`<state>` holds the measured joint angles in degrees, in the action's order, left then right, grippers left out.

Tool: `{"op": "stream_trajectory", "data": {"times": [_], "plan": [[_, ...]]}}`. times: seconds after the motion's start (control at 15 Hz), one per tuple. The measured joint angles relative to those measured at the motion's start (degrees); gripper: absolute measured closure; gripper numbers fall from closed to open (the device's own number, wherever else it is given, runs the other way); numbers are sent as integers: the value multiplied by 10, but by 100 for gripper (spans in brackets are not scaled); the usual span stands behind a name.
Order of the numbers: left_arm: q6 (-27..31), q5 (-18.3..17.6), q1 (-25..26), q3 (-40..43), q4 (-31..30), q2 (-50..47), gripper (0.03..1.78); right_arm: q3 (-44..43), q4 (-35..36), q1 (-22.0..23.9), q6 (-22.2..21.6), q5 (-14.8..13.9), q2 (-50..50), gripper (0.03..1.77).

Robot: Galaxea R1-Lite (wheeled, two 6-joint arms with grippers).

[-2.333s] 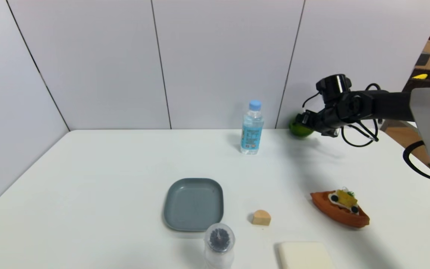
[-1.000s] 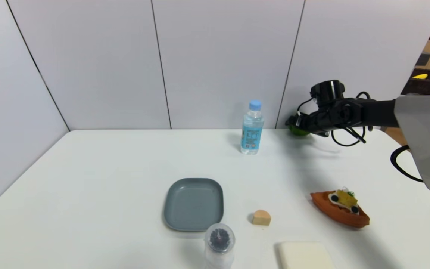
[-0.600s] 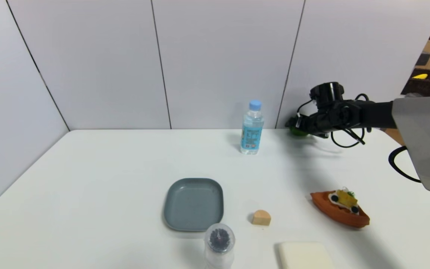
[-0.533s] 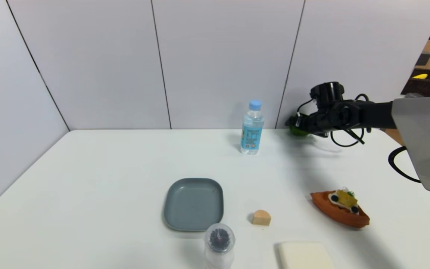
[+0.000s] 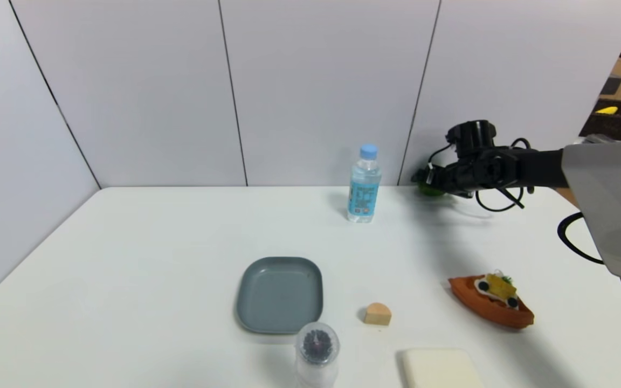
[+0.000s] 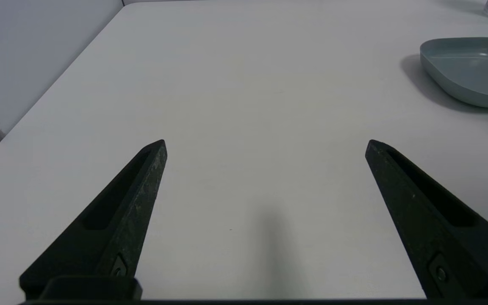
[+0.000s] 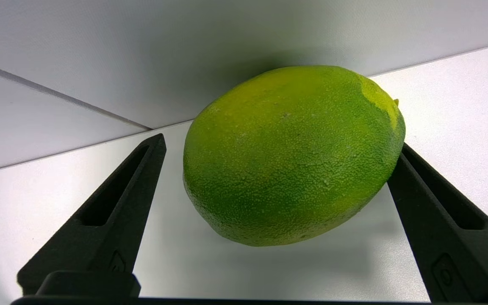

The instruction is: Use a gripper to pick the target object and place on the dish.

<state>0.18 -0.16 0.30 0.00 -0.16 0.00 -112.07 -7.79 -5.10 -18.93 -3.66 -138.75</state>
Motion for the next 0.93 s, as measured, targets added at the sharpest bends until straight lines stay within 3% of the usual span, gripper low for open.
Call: {"op": "stream_trajectory", "data": {"times": [0.73,0.93], "plan": [[0,0,0,0,0,0,12,0,0,1,1,1,0,9],[0,0,0,0,0,0,12,1,-3,-1,11,1,0,54]]}}
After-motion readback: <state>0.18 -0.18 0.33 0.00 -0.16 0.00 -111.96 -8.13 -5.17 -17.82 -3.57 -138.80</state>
